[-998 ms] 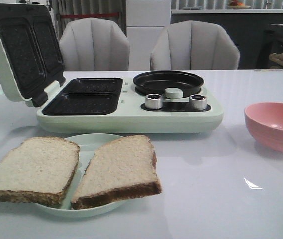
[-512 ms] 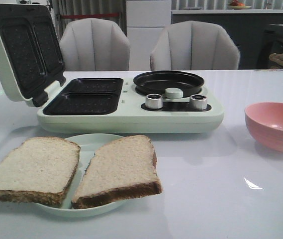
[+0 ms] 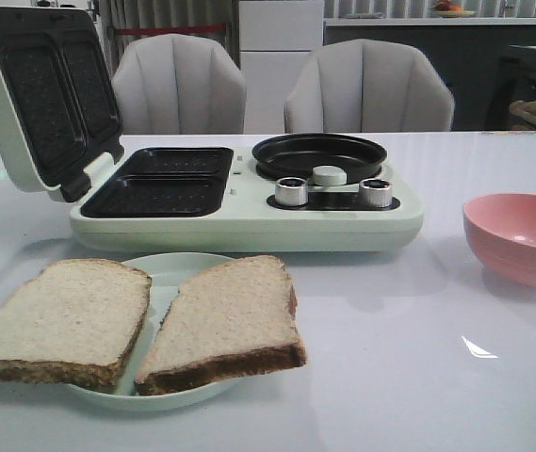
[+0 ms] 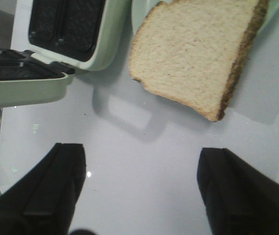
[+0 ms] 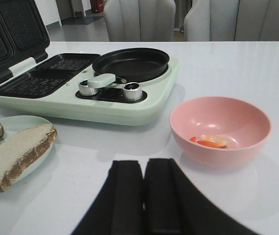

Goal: Make breakfast with bread and shrimp

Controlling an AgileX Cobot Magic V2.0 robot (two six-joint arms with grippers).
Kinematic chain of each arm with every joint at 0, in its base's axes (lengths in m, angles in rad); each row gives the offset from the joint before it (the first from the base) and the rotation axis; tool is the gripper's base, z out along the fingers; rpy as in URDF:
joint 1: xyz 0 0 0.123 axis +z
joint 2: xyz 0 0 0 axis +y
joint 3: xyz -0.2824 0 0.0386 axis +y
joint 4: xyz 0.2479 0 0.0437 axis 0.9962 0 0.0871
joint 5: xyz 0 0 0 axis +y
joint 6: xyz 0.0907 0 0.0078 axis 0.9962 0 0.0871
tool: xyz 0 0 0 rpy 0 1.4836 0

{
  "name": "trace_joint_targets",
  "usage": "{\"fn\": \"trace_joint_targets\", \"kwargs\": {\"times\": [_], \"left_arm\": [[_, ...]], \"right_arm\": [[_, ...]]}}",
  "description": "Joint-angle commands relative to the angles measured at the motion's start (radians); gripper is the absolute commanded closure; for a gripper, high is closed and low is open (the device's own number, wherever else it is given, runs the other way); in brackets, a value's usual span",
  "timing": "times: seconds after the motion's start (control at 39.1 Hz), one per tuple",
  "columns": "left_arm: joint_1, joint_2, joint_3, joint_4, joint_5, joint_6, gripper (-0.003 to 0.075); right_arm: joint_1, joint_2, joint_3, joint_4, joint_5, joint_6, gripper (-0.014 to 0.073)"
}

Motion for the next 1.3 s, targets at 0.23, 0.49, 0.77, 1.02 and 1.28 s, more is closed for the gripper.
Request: {"fn": "trace_joint_targets", "kwargs": {"times": [0.23,0.49,0.77,1.02,1.28], "left_arm": [[-0.019,0.172,0.009,0.062,-0.155,-0.024,0.0207],[-0.017,0.315,0.006,0.126,-0.203,-0.065,0.0207],[-0.006,0.446,-0.020,0.220,-0.204,-0.142,0.0208],[0.052,0.529,-0.067,0.290,-0.204,-0.238,0.0208],[0.052,0.588,-0.069,0.332,-0.217,-0.243,0.0208]], "right_arm": [[0.002,0.012,-0.027,0.004,-0.077,-0.006,0.0454],[0.002,0.012,-0.027,0.004,-0.077,-0.006,0.0454],[0.002,0.012,-0.027,0.004,-0.077,-0.006,0.0454],[0.002,0.012,-0.027,0.004,-0.077,-0.006,0.0454],[0.002,0.012,-0.027,0.004,-0.077,-0.006,0.0454]]}}
